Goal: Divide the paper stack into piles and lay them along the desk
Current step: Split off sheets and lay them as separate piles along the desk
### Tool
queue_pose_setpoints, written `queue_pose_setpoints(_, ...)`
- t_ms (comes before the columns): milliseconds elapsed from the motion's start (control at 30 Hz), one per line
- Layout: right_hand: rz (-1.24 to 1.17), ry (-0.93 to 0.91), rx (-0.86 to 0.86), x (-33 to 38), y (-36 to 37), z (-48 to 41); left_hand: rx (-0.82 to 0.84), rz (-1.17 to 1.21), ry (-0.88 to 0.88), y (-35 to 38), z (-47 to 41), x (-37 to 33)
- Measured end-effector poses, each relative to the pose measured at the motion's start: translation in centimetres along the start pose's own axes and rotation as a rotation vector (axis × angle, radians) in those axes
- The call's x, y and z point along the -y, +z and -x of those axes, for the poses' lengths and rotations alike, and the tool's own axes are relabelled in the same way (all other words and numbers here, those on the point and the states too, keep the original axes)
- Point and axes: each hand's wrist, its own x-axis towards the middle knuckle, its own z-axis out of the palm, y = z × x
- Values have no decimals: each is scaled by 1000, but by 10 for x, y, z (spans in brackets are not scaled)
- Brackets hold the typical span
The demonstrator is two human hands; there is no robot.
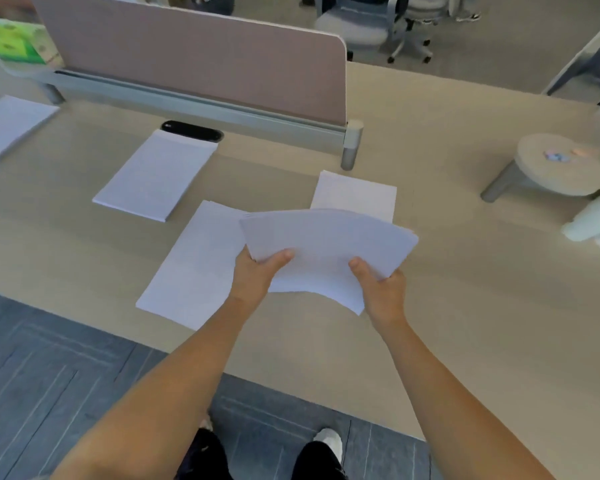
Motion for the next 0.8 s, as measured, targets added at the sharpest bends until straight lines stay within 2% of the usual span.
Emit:
queue_pose_setpoints(100, 30, 80, 24, -10, -3, 2, -12, -74, -74, 5, 4, 6)
queue_pose_setpoints(233, 8, 137, -55, -2, 6, 4, -19, -188, -56, 1, 4, 5)
queue_pose_setpoints(333, 74, 131, -107, 15, 11, 5, 2, -337, -17, -7, -3, -9)
queue_pose_setpoints(433, 183, 49, -133, 42, 11, 4, 71, -418, 49, -6, -11, -37)
queue_pose_setpoints(633, 312, -175, -188, 116, -9, -4, 233, -186, 83, 22, -21, -98)
queue_pose_setpoints(800, 392, -201, -314, 152, -58, -5, 421, -144, -50, 71, -16, -125)
